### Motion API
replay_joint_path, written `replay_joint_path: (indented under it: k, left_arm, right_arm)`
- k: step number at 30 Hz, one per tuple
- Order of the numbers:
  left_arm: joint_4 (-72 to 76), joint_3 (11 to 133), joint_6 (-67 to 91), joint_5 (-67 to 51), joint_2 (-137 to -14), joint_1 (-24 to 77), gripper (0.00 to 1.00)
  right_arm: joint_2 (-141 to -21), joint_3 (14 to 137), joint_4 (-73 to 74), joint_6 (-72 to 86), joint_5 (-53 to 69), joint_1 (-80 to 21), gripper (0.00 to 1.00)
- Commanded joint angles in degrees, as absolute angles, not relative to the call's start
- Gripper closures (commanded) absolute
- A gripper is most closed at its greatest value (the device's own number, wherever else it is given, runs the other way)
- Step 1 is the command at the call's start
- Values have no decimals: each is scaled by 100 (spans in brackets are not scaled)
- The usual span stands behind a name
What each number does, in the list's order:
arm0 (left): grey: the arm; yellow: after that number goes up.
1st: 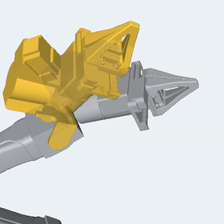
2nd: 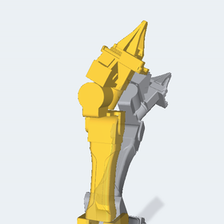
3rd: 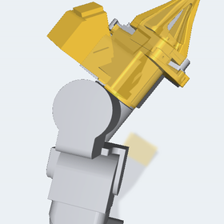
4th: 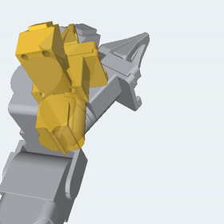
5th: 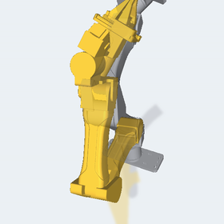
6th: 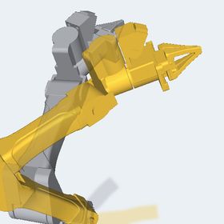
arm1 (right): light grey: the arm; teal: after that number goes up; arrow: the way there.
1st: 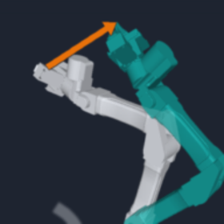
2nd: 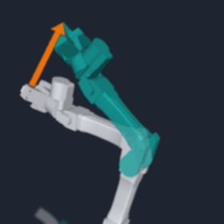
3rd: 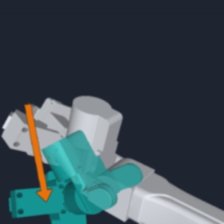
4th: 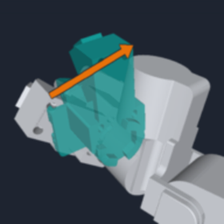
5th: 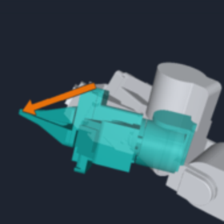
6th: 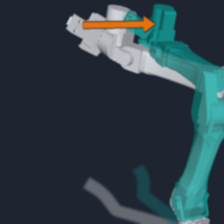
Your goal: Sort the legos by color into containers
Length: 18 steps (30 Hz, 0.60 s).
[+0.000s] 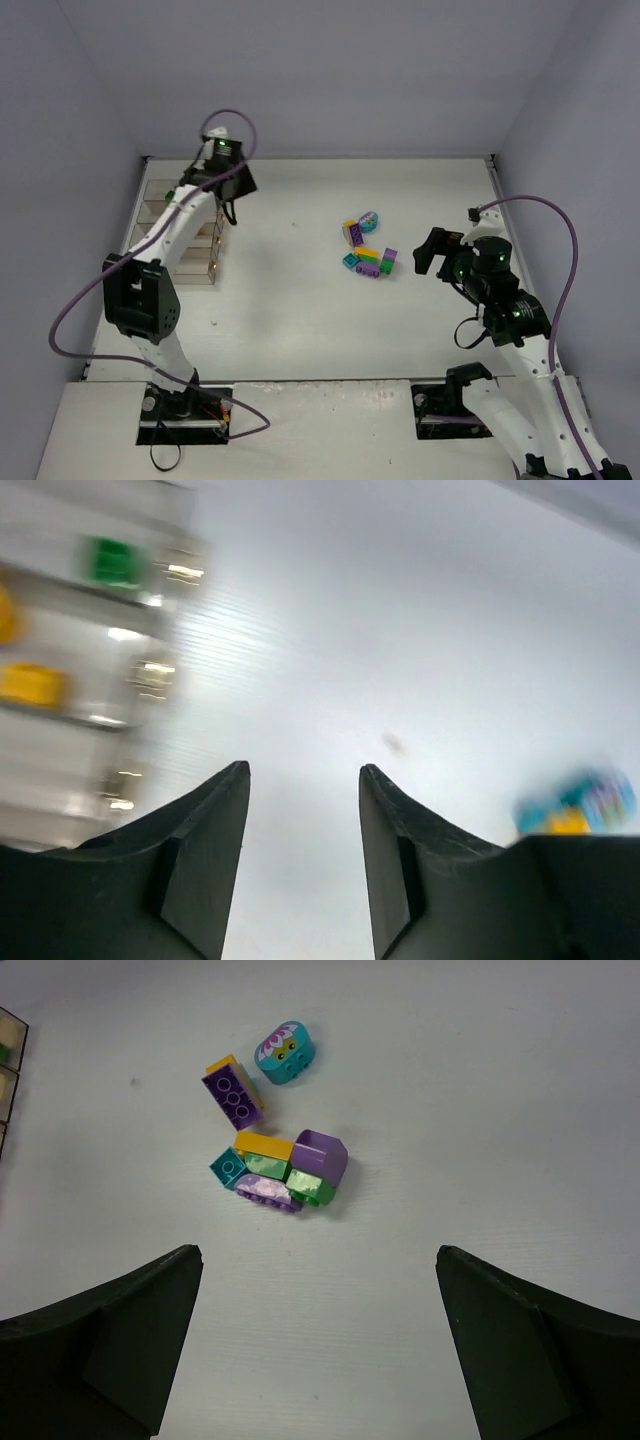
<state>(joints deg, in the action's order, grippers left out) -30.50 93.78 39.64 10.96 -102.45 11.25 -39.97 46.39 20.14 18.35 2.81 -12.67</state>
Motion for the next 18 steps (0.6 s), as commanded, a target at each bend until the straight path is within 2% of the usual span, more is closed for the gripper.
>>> replay_joint_path:
  k: [1,2,4,7,13,18]
  left_arm:
    - [-2112,8783,2358,135,-9765,1958,58]
    - [-1961,8641,2268,-408,-9756,2117,58]
    - [-1732,8491,2215,-728,-9878,2563,58]
    - [-1732,8508,1778,-1194,-10212,3196,52]
    - [-1758,8885,942,-1308,-10880,4165,47]
    - [-2135,9438,730,-1265,-11538,4342,42]
  right_arm:
    - [-4087,4781,1626,1802,220,-1222,0]
    - [-4087,4781,1617,1802,237,-1222,0]
    - [-4078,4773,1617,1819,281,-1222,0]
    - [-4061,4781,1626,1828,343,-1222,0]
    - [-4017,4772,1626,1890,430,-1222,0]
    - [-3955,4773,1626,1934,457,-1222,0]
